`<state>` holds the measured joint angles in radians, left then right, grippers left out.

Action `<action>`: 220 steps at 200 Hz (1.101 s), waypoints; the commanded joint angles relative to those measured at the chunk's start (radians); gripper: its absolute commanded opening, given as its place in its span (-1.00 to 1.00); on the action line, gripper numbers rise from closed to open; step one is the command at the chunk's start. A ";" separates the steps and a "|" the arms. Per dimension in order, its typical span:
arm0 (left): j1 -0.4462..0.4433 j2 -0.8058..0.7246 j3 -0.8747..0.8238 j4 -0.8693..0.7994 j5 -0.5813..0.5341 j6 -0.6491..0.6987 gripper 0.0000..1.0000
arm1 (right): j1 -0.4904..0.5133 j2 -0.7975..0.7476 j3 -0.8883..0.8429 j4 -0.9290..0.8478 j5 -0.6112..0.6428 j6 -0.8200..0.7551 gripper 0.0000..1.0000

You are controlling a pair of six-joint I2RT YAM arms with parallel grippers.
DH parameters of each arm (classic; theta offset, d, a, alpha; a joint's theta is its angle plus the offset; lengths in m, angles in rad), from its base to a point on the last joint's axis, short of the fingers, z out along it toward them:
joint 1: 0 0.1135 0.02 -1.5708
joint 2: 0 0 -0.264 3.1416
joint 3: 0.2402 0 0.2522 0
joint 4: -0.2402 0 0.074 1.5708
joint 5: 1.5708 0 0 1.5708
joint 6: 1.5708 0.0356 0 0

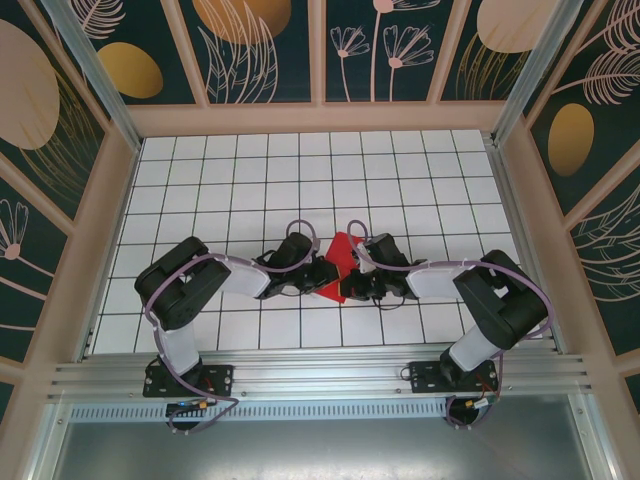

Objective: Fold a paper plane with a square sheet of paper (pick it up from the middle)
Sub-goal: Fold the triangle a second time at the center of the table.

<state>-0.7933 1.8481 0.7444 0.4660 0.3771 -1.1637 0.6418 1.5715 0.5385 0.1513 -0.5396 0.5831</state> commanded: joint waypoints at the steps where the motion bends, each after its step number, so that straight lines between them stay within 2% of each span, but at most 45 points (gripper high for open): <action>1: -0.009 0.028 0.051 -0.101 -0.065 0.035 -0.65 | -0.001 0.005 -0.020 -0.113 0.053 -0.012 -0.90; 39: -0.009 0.037 0.109 -0.187 -0.154 0.048 -0.64 | -0.002 -0.002 -0.026 -0.142 0.064 -0.025 -0.92; 81: -0.004 0.061 0.160 -0.240 -0.200 0.082 -0.62 | -0.001 -0.004 -0.040 -0.155 0.070 -0.033 -0.97; 170: 0.063 0.077 0.157 -0.185 -0.178 0.152 -0.52 | -0.003 -0.014 -0.060 -0.153 0.067 -0.032 -0.98; 220: 0.096 0.102 0.195 -0.210 -0.178 0.168 -0.49 | -0.005 -0.029 -0.063 -0.163 0.069 -0.035 -0.98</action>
<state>-0.7437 1.9057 0.9154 0.2855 0.2813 -1.0466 0.6418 1.5505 0.5266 0.1394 -0.5156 0.5751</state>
